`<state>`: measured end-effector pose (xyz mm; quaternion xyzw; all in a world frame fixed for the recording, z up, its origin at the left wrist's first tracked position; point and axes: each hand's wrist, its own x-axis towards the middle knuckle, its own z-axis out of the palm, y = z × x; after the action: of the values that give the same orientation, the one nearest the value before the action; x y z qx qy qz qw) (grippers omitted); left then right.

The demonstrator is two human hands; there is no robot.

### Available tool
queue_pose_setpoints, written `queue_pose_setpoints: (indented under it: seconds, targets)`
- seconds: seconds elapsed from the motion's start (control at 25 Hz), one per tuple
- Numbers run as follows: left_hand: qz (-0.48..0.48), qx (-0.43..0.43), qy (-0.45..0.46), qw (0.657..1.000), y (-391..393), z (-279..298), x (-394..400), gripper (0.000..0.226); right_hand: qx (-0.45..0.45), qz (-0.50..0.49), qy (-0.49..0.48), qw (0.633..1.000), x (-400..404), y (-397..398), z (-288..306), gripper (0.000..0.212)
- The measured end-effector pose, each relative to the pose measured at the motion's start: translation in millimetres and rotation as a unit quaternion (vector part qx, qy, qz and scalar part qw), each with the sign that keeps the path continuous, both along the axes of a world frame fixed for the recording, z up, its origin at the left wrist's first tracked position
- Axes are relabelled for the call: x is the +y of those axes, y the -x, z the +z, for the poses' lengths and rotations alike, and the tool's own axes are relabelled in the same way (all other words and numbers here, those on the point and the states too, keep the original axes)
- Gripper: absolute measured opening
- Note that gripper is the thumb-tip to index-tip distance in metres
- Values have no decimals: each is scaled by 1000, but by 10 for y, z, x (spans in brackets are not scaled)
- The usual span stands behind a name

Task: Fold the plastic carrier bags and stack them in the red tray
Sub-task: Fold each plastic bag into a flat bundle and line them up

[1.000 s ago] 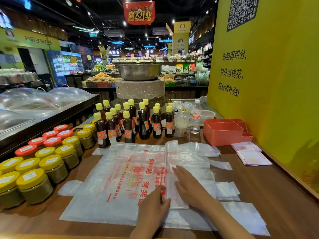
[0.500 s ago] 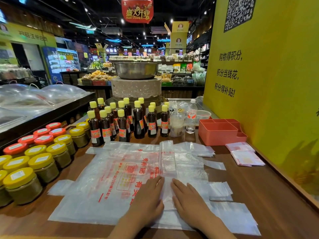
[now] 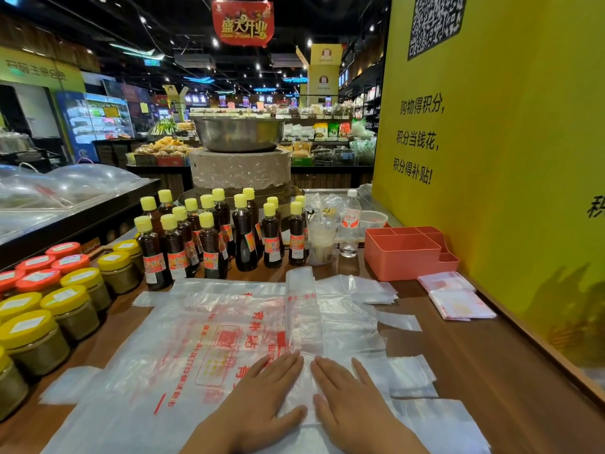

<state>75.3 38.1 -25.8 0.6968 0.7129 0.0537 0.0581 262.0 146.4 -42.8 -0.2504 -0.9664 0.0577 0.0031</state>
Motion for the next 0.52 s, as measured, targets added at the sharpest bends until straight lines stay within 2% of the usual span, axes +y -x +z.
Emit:
queue_pose_setpoints:
  seconds: [0.08,0.16,0.2,0.32,0.4,0.52]
  targets:
    - [4,-8,-1,1000,-8,-4,-4,76,20,-1,9,1000,-22,-32,58,53]
    - [6,-20,-7,1000,7,1,-4,79,91,10,-36,995,48,22,170,57]
    - [7,-25,-6,1000,8,15,-6,81,87,33,-29,995,92,33,254,56]
    - [5,-46,-24,999,-13,74,-54,98,143,64,-25,987,306,111,382,39]
    - [8,-64,-25,998,-10,115,-115,104,154,40,11,987,417,115,306,38]
    - [8,-105,-67,992,4,124,-156,95,151,49,28,987,507,77,202,34]
